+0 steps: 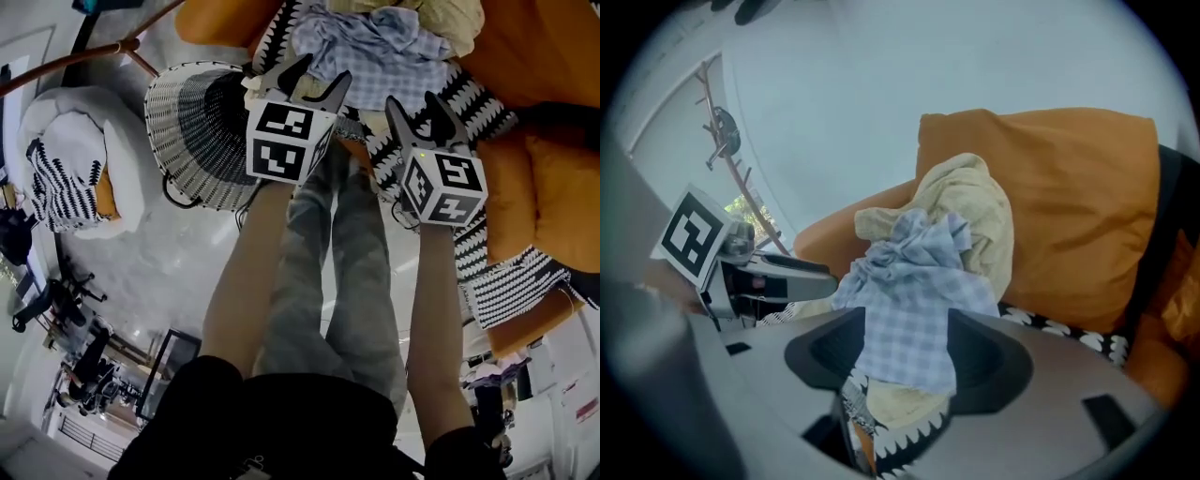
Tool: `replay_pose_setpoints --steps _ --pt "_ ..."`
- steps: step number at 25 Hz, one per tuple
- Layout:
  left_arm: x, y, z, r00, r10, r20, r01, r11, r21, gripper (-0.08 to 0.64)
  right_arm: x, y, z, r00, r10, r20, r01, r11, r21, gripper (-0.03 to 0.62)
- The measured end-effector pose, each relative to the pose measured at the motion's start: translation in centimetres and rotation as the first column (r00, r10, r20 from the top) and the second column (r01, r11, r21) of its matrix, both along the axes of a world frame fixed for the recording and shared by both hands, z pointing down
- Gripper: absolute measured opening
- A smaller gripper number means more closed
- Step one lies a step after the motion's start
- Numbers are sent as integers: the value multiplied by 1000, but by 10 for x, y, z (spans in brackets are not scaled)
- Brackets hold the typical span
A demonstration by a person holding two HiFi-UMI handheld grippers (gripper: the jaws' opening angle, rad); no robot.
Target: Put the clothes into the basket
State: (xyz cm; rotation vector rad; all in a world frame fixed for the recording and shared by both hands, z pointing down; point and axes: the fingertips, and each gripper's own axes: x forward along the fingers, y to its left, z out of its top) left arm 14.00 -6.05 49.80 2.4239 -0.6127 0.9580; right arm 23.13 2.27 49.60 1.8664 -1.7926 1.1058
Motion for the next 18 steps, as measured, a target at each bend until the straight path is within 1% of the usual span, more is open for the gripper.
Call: replay_pose_setpoints --steps 2,4,6,9,12,16,17,18 --pt "2 -12 11 1000 -13 28 13 1000 4 230 9 -8 5 1000 18 4 -18 1000 -3 245" --pt "4 -24 21 998 -57 32 58 998 -7 236 19 -16 10 999 32 -7 -32 999 -5 247" --pt "8 -34 31 996 -77 45 77 997 -7 242 30 -23 16 998 49 -26 -49 999 -12 248" --pt "20 -42 41 997 -49 52 49 999 -4 251 42 -37 21 997 48 -60 -49 999 -18 252" --pt "38 -49 49 999 -12 42 13 1000 -9 252 40 -55 33 997 7 -73 -10 999 -37 252" --pt "60 -52 70 996 49 77 -47 999 -20 252 43 -67 52 994 -26 -108 17 996 -87 247" --pt "63 -51 74 995 61 79 -59 998 -23 252 44 -66 56 994 -28 -102 18 995 -96 229" --pt "65 -50 76 995 69 75 -67 997 -29 250 43 -63 59 996 -28 -90 19 995 -102 182"
